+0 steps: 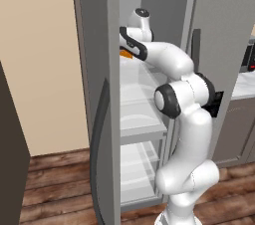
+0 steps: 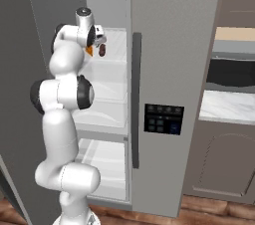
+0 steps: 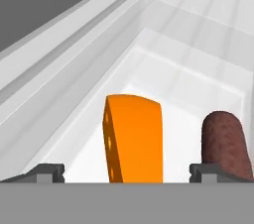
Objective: Retrieve the sausage and cheese from the fridge and place them on the cutting board on the counter.
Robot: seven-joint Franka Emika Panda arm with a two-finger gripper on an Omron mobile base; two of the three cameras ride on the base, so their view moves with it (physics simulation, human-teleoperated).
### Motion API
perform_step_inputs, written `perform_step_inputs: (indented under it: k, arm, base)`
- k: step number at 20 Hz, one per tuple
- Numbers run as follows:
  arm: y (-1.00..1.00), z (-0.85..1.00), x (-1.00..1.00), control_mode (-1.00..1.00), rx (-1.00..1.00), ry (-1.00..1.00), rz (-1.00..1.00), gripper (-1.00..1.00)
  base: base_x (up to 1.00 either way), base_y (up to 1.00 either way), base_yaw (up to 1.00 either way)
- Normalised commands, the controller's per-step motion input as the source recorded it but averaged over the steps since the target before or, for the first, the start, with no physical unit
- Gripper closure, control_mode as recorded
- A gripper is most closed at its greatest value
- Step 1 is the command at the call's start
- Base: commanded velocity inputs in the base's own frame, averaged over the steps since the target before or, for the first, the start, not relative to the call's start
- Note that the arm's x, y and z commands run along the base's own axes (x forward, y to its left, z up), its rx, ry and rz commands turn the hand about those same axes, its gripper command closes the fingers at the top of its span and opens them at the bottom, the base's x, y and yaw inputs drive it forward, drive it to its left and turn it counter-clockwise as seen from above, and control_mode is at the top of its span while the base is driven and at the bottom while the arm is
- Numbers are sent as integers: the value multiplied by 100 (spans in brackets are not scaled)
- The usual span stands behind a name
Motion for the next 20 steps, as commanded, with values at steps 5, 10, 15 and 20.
perform_step_inputs:
  k: [5,10,15,20]
  arm:
    - [0,0,30,-100,-1,0,0,-100]
    - [12,-8,-4,-100,0,0,0,-100]
    - [23,-22,-13,-100,0,0,0,-100]
    - [17,-36,-4,-100,0,2,0,-100]
  base:
    - [0,0,0]
    - [0,0,0]
    - [0,0,0]
    - [0,0,0]
